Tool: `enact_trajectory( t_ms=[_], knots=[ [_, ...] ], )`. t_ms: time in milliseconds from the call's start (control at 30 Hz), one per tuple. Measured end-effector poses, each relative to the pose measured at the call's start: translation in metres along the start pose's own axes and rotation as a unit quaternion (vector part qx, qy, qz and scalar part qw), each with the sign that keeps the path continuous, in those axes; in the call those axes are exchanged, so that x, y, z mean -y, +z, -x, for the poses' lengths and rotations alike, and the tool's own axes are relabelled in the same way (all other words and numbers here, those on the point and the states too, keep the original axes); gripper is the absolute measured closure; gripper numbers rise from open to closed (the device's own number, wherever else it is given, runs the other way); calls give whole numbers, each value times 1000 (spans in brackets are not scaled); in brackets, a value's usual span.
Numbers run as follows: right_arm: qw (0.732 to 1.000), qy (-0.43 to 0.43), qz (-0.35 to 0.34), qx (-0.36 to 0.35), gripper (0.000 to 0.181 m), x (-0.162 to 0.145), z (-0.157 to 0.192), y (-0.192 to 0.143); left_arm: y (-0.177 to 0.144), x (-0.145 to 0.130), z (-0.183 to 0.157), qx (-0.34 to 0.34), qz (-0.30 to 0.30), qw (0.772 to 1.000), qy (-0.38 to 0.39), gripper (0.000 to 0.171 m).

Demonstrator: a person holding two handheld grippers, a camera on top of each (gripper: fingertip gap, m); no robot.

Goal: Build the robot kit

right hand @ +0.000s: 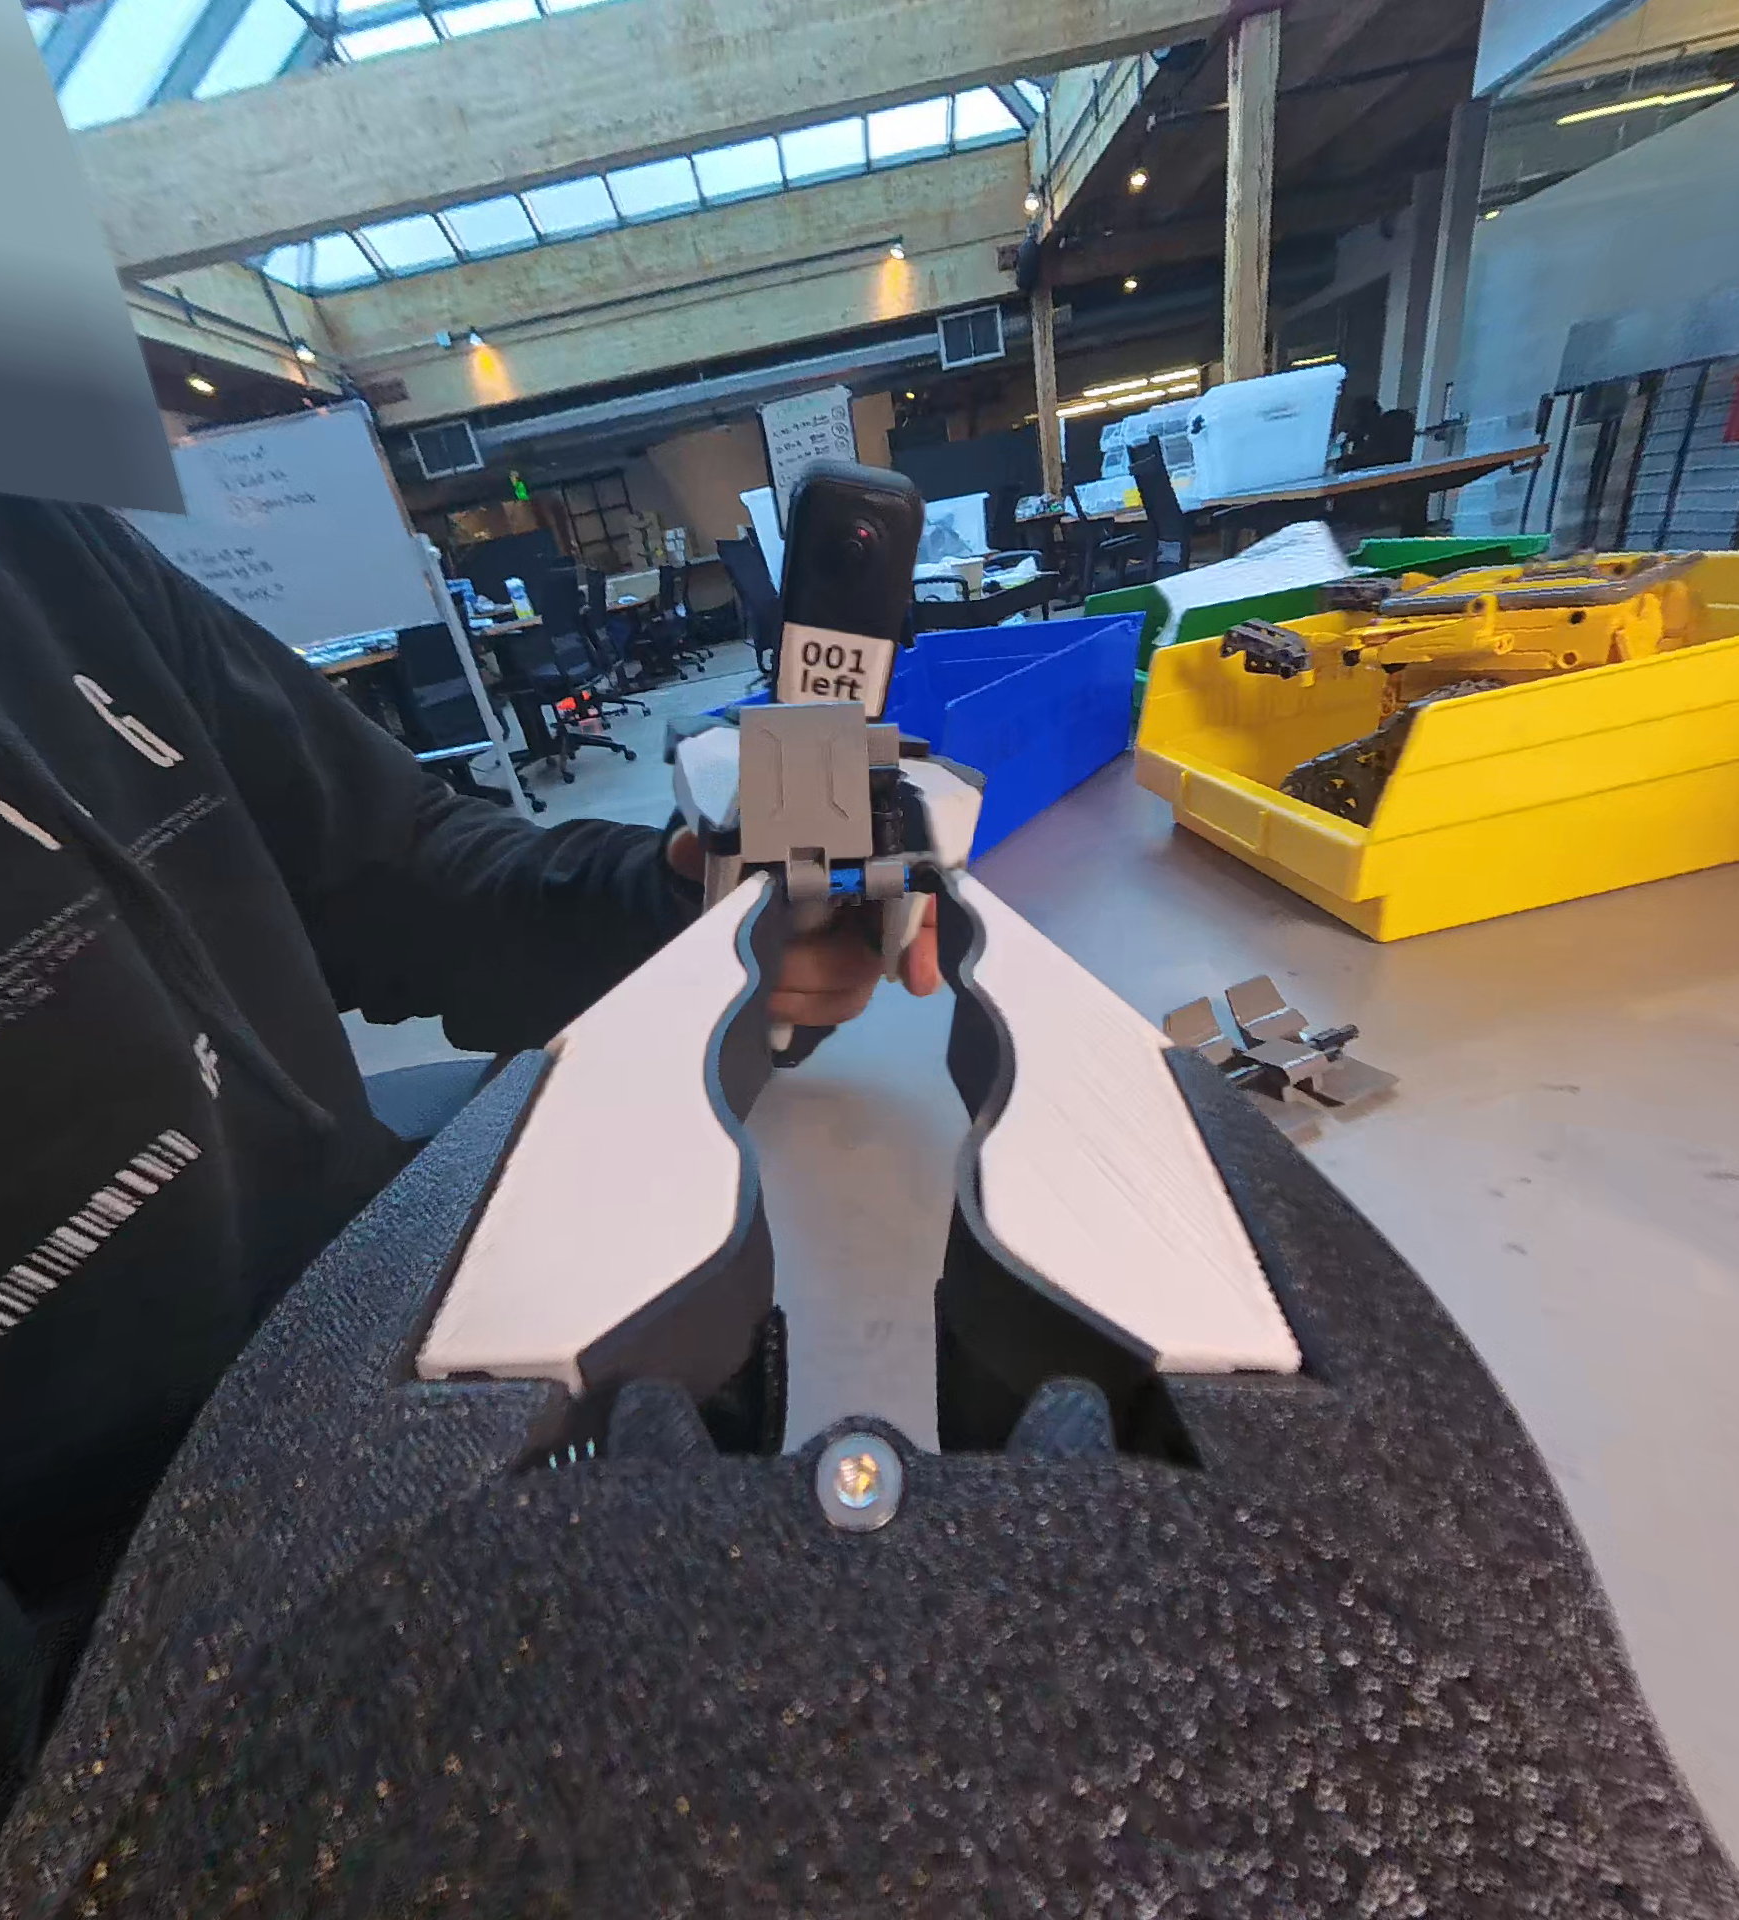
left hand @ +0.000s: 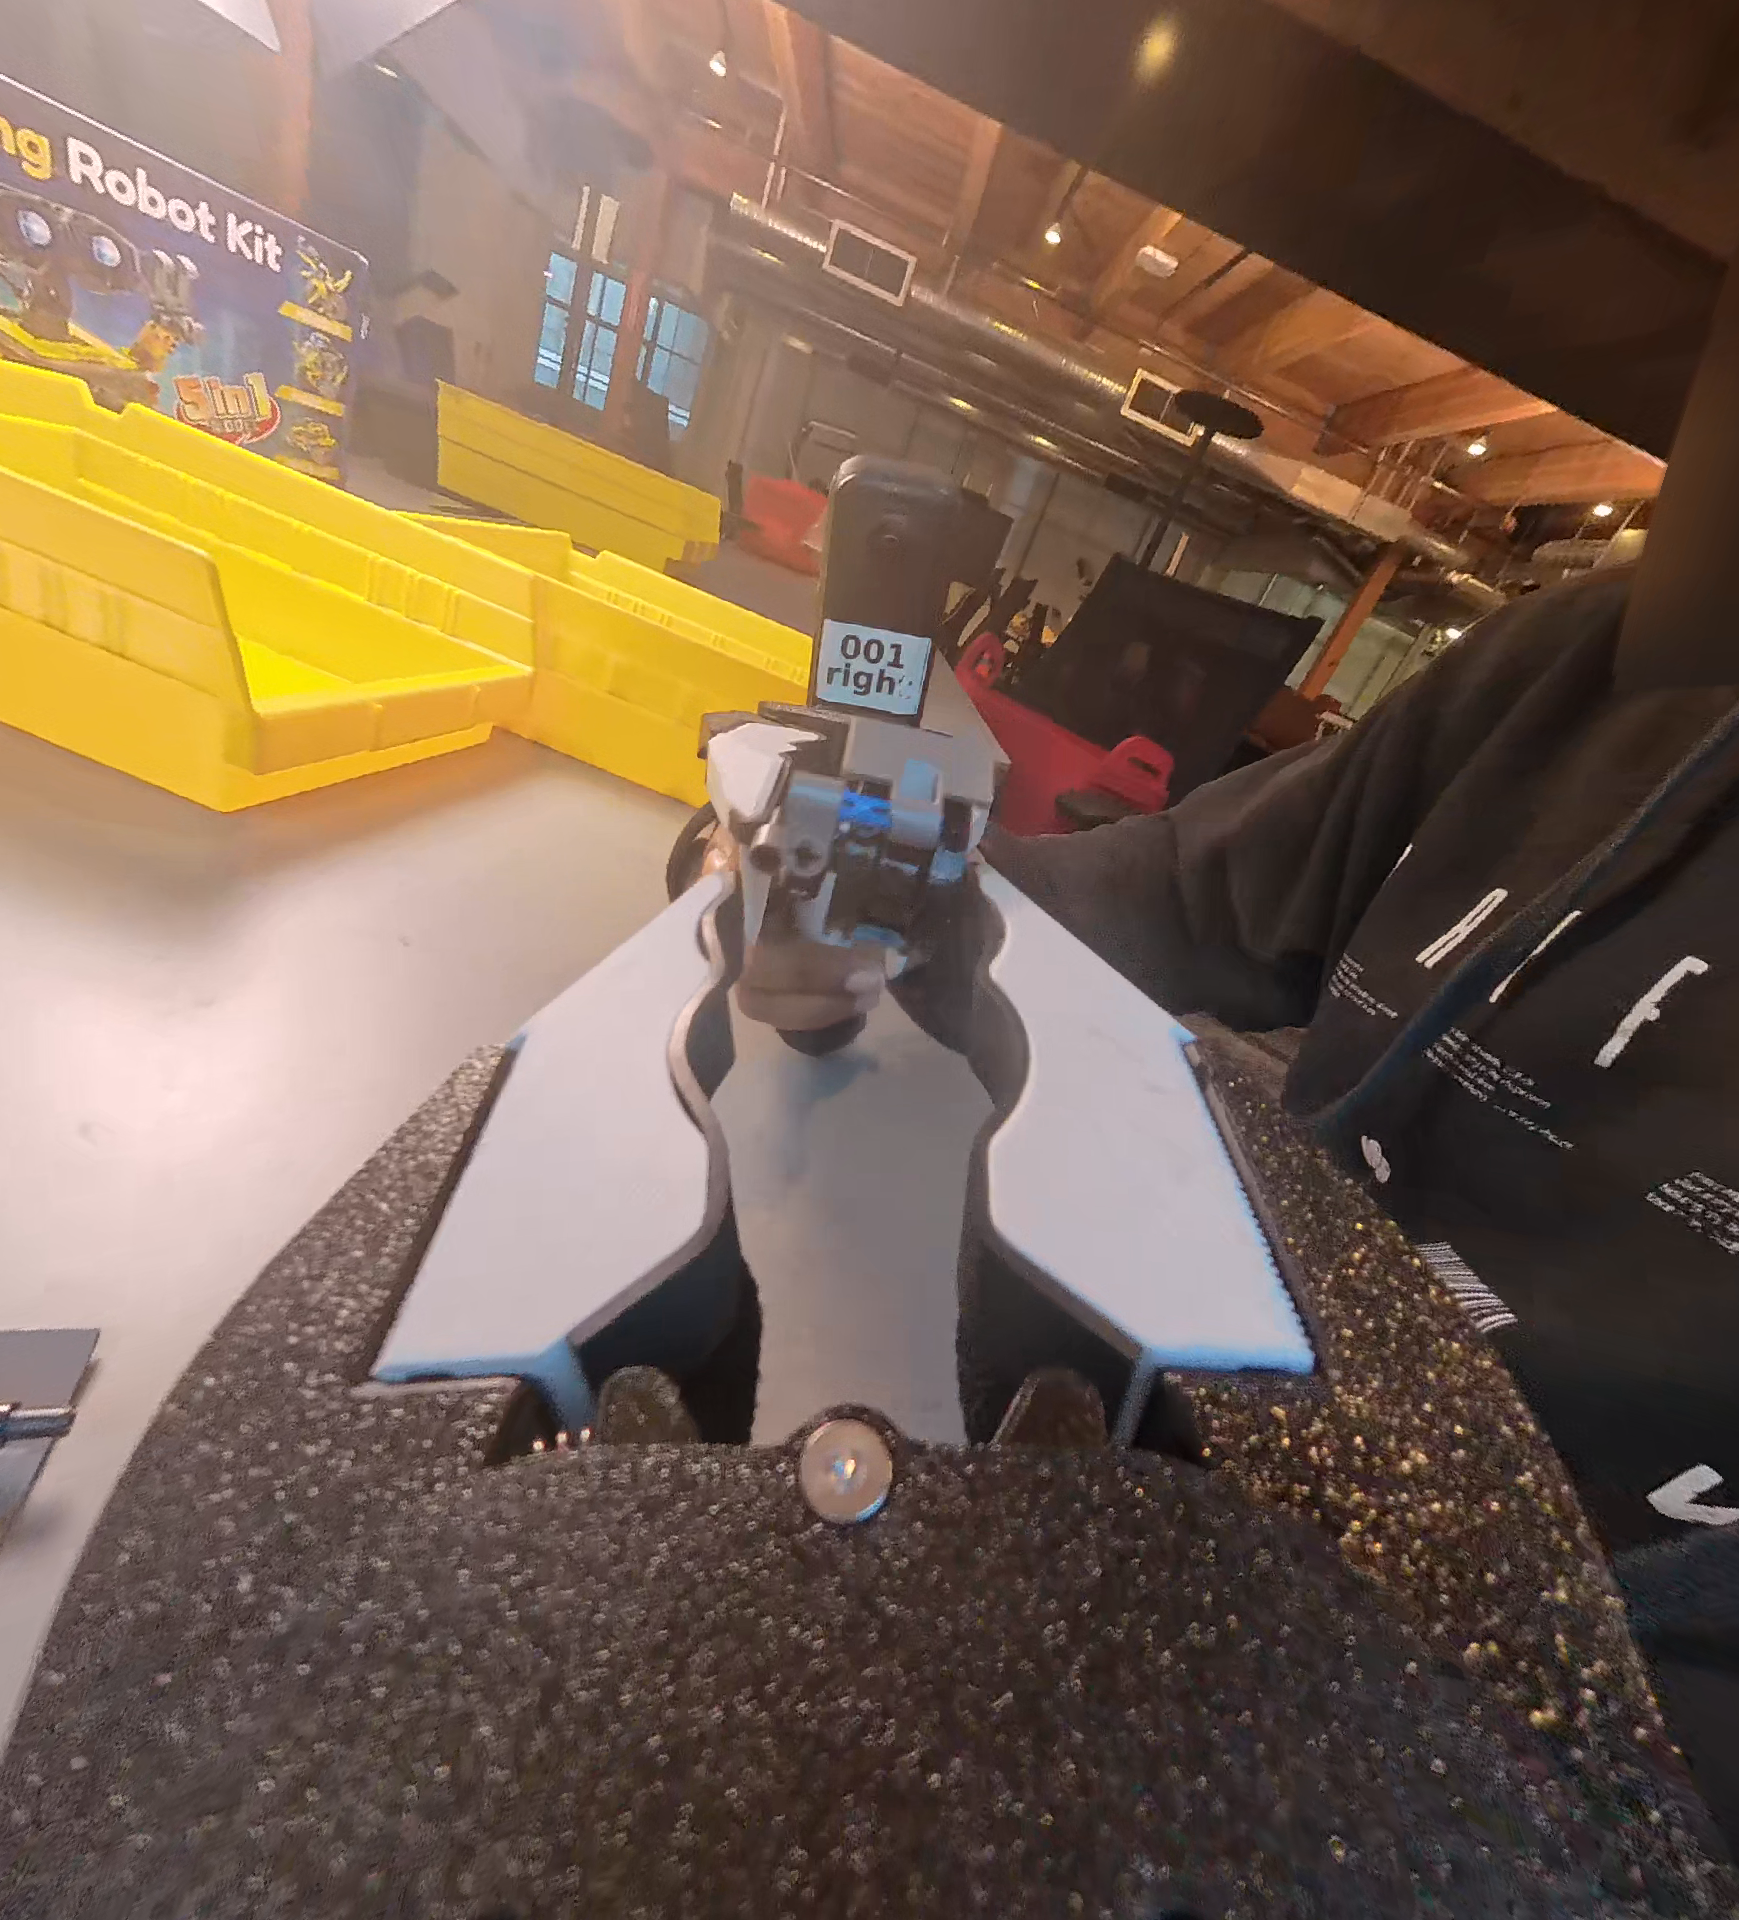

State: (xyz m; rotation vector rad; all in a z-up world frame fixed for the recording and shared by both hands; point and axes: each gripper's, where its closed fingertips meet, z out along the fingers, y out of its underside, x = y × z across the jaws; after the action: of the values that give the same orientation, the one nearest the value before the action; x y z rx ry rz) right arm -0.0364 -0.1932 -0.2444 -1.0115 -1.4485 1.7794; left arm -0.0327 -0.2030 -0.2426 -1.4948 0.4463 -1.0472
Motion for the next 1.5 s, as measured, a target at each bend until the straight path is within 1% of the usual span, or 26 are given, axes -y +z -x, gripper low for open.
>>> enact_trajectory(
  t_ms=[33, 167, 233, 300, 367, 433, 500, 567, 633, 667, 700, 800, 1000, 1100, 1167, 1233, 1300, 1333, 1367, 1433, 1500],
  knots=[
    [1000, -7, 3, -13, 152, -2, -3, 1, 2, 0, 1, 5, 3, 1000, 3, 137],
    [999, -13, 37, -26, 151, -14, -10, 3, -1, -6, 9, 29, 34, 999, 14, 137],
    [997, -20, 78, -19, 149, -25, -9, 1, -4, -14, 11, 38, 65, 997, 25, 137],
    [993, -37, 111, -10, 129, -30, -9, -6, -9, -20, 17, 63, 100, 991, 56, 137],
    [991, -47, 127, -5, 123, -27, -9, -11, -12, -30, 25, 97, 146, 981, 86, 137],
    [987, -72, 143, -18, 125, -26, -11, -9, -13, -47, 32, 125, 207, 962, 126, 137],
    [980, -90, 175, -20, 127, -36, -9, -4, -9, -61, 33, 132, 243, 950, 146, 137],
    [975, -97, 201, -16, 134, -48, -5, 1, -6, -69, 32, 132, 262, 944, 153, 137],
    [968, -102, 228, -14, 146, -62, -5, 2, -4, -75, 32, 131, 273, 939, 160, 137],
    [968, -100, 232, -6, 150, -65, -3, 2, -5, -78, 32, 133, 280, 936, 164, 137],
    [967, -99, 233, -4, 150, -68, -3, 2, -6, -80, 33, 135, 287, 933, 170, 137],
    [968, -102, 227, 2, 155, -71, -1, 3, -9, -82, 33, 136, 294, 927, 189, 137],
    [977, -80, 200, 4, 156, -66, 0, 7, -12, -77, 30, 127, 283, 928, 206, 137],
    [985, -66, 155, 21, 156, -51, 2, 5, -10, -64, 24, 112, 239, 946, 191, 137],
    [987, -60, 151, 19, 156, -49, 1, 2, -9, -55, 22, 113, 214, 949, 200, 129],
    [987, -55, 149, 26, 156, -49, 3, 3, -5, -54, 17, 105, 204, 949, 214, 121],
    [987, -51, 147, 29, 156, -49, 6, 5, -2, -59, 16, 110, 215, 942, 232, 126],
    [987, -51, 153, 27, 155, -51, 5, 5, -3, -58, 20, 126, 217, 936, 247, 136],
    [987, -48, 154, 20, 155, -52, 4, 7, -4, -59, 22, 129, 221, 934, 248, 137],
    [989, -33, 143, 15, 156, -49, 4, 8, -5, -57, 20, 127, 214, 939, 238, 137],
    [991, -22, 133, 15, 156, -46, 6, 9, -6, -53, 18, 126, 212, 936, 250, 137]
  ],
)
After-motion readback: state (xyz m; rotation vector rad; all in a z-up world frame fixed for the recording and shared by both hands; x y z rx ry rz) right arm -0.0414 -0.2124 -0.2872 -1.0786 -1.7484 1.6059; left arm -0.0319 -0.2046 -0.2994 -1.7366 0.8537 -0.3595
